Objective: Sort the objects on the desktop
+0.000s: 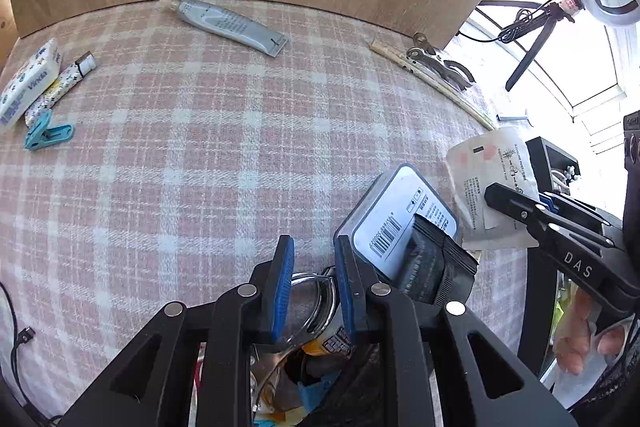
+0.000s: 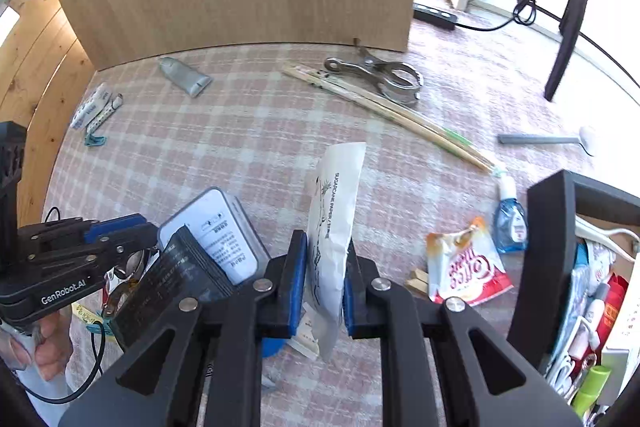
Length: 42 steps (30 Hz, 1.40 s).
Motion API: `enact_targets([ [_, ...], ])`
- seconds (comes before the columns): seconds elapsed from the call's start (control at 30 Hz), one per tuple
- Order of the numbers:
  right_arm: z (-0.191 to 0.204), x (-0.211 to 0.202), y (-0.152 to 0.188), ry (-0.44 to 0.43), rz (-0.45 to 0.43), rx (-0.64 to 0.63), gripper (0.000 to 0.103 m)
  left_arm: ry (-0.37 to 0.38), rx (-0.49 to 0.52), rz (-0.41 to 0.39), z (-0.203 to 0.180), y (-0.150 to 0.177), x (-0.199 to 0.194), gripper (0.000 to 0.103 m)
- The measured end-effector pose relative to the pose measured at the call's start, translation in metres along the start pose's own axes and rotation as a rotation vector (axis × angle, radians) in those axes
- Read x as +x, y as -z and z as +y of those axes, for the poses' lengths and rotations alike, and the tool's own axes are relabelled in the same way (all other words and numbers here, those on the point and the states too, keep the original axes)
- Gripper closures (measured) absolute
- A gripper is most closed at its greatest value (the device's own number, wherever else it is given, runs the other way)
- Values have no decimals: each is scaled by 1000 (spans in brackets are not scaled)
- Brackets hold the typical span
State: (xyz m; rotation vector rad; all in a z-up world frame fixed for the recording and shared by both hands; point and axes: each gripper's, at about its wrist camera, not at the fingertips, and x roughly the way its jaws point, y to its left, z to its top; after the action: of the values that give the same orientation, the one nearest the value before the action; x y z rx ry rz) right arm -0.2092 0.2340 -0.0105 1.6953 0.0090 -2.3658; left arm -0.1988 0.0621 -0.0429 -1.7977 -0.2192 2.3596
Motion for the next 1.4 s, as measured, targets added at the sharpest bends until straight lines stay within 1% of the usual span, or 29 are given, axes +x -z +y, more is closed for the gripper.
enact_targets([
  [0.03, -8, -8, 6, -3, -13, 32, 85, -24, -5, -22, 5, 2, -8, 75],
  [0.07, -16, -16, 12, -15, -25, 59, 80, -22, -16, -38, 17, -7, -28, 74],
  [0.1, -22, -24, 18, -31, -36, 76, 75, -11, -27, -47, 21, -7, -39, 71],
  [0.13, -25, -33, 23, -43, -50, 86, 73, -3, -36, -57, 24, -3, -46, 69],
  [0.17, -28, -42, 28, -50, -65, 93, 68, -4, -36, -72, 38, 5, -67, 68],
  [0.23, -26, -55, 39, -68, -91, 99, 66, -20, -14, -98, 40, 14, -82, 66],
  [0.33, -21, -65, 56, -123, -108, 109, 66, -1, 8, -99, 37, 32, -91, 65],
  [0.4, -17, -69, 66, -163, -110, 93, 66, 1, 11, -89, 33, 47, -91, 64],
  [0.43, -13, -68, 70, -169, -107, 78, 66, 5, 13, -79, 31, 55, -89, 64],
  [0.53, -4, -63, 78, -159, -93, 33, 66, 26, -5, -24, 29, 78, -78, 64],
  [0.67, 7, -51, 83, -163, -69, -23, 66, 56, -62, 46, 32, 100, -59, 64],
  [0.77, 15, -39, 84, -155, -42, -64, 66, 59, -83, 56, 28, 110, -51, 64],
  [0.8, 16, -34, 83, -157, -30, -72, 66, 57, -87, 52, 26, 112, -50, 64],
  [0.93, 18, -15, 78, -193, 18, -93, 66, 65, -106, 40, 20, 117, -49, 56],
  [1.0, 18, -5, 76, -220, 44, -100, 61, 61, -117, 39, 19, 117, -46, 53],
  [1.07, 17, 2, 74, -247, 54, -99, 61, 73, -137, 43, 19, 115, -41, 52],
  [1.1, 16, 3, 73, -261, 51, -95, 61, 79, -146, 33, 19, 114, -41, 50],
  [1.17, 15, 4, 73, -283, 53, -87, 61, 100, -153, 37, 17, 111, -40, 50],
  [1.23, 16, 6, 75, -310, 68, -83, 60, 98, -154, 30, 15, 108, -39, 48],
  [1.33, 20, 3, 80, -285, 46, -94, 61, 93, -162, 19, 16, 107, -39, 48],
  [1.4, 22, -1, 82, -280, 42, -106, 65, 106, -175, 18, 19, 106, -40, 52],
])
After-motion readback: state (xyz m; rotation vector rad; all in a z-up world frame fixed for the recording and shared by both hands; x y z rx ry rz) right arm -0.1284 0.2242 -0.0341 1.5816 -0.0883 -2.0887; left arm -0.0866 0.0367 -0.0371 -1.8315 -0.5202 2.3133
